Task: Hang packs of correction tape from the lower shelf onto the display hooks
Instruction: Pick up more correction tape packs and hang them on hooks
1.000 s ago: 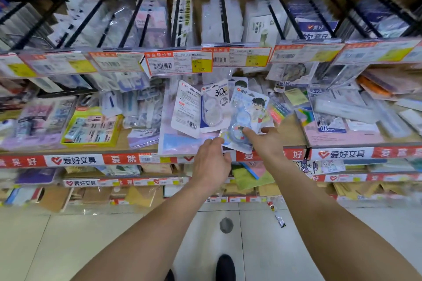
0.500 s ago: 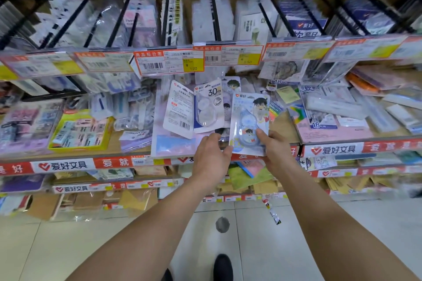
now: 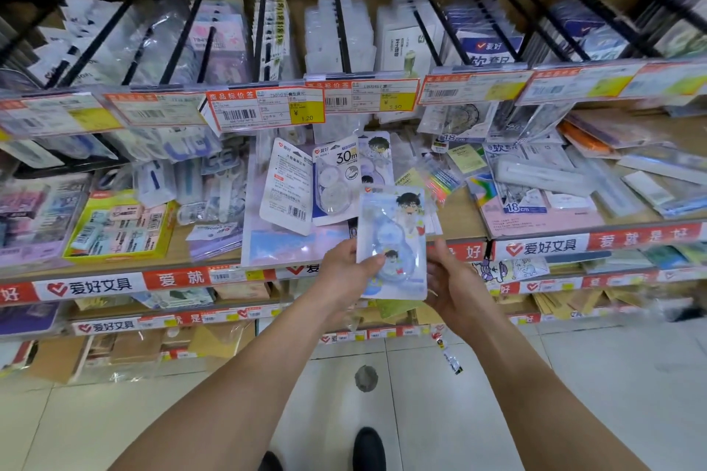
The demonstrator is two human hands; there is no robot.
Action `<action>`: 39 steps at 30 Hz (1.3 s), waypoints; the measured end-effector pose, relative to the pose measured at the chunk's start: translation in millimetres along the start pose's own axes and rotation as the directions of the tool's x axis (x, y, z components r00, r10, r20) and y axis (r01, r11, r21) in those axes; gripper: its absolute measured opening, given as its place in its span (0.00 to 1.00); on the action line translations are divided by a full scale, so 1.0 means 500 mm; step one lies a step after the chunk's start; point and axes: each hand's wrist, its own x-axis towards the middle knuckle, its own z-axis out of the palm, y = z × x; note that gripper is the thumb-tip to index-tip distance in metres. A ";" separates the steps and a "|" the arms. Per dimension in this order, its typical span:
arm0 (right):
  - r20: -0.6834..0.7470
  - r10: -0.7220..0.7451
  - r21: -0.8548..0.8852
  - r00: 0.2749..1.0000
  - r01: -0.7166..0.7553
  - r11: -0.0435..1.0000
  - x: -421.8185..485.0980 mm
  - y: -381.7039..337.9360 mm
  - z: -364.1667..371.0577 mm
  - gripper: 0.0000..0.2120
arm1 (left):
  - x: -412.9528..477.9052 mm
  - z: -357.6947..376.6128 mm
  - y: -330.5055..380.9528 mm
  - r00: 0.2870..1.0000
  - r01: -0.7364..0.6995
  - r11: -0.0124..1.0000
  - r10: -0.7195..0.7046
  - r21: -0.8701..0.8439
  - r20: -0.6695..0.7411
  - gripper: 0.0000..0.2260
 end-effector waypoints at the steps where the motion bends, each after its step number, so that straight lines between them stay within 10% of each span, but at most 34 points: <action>1: -0.031 -0.009 -0.026 0.999 0.008 1.000 0.005 -0.003 0.000 0.19 | -0.011 -0.014 -0.009 1.000 0.022 1.000 -0.022 -0.006 -0.002 0.10; 10: -0.147 -0.097 -0.187 0.984 0.068 0.980 0.064 -0.055 0.127 0.13 | -0.067 -0.098 -0.084 0.991 0.100 0.985 -0.111 -0.140 -0.069 0.10; 18: -0.221 0.042 -0.060 0.974 -0.056 0.997 0.110 -0.072 0.176 0.11 | -0.060 -0.106 -0.052 0.989 0.073 0.977 -0.096 -0.199 -0.111 0.10; 39: -0.276 -0.181 0.233 0.944 0.248 0.940 0.075 -0.053 0.064 0.11 | -0.019 -0.090 -0.018 0.993 0.048 0.977 -0.070 -0.206 -0.100 0.06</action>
